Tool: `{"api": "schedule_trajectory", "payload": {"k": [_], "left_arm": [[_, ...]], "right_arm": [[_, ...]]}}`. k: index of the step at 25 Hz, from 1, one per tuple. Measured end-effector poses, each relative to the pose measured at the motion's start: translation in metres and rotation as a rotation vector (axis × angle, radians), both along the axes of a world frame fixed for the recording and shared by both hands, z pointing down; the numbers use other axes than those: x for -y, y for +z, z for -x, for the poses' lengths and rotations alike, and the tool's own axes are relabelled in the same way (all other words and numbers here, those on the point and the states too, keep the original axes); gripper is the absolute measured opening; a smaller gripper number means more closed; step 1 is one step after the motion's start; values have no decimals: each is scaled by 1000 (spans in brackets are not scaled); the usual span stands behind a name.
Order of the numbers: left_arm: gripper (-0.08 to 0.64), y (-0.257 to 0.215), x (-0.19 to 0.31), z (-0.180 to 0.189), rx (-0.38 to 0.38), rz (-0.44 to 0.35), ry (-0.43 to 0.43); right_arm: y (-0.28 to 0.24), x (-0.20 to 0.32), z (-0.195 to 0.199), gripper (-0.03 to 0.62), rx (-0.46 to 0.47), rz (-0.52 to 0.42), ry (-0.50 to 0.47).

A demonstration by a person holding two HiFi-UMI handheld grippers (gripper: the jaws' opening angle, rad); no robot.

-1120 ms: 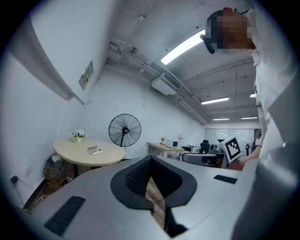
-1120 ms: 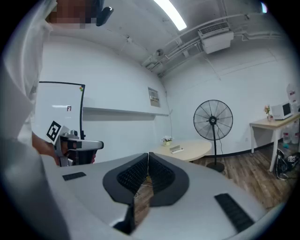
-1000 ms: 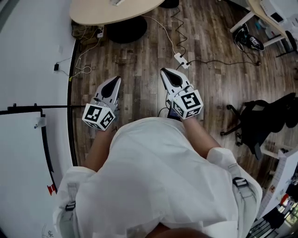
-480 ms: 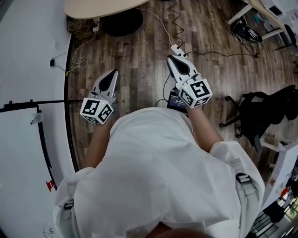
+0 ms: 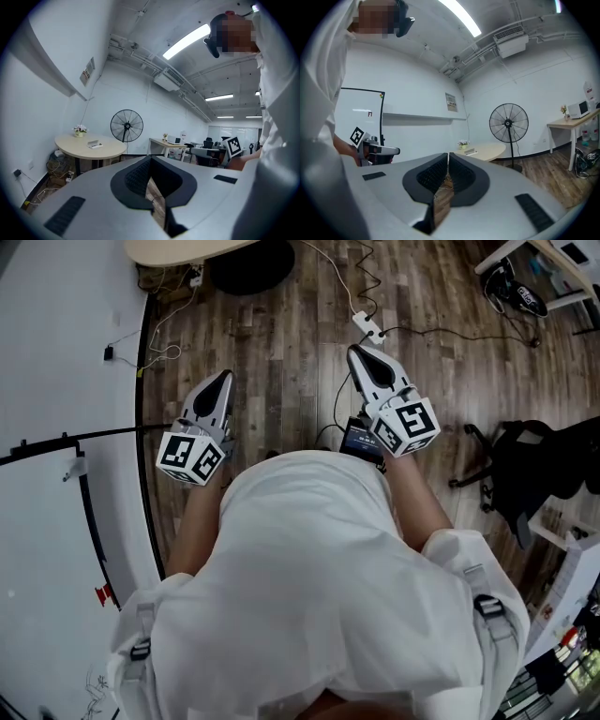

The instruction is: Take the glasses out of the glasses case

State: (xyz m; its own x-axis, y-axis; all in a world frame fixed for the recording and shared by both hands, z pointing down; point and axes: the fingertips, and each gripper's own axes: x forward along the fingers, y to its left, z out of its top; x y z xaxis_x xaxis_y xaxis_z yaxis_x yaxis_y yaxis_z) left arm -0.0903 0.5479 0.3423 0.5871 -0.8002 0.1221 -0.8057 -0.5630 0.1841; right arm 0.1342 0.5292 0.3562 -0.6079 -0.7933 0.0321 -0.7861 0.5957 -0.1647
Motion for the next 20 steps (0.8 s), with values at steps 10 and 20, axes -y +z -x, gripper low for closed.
{"api": "schedule_trajectory", "payload": {"k": [10,20], "left_arm": [[11,41,18,-5,17,127,-61],[11,79,140,54,-42,197,-112]], "right_arm": [[45,28,-7,26,26,90,-62],[65,150,52,26,-46,164,-105]]}}
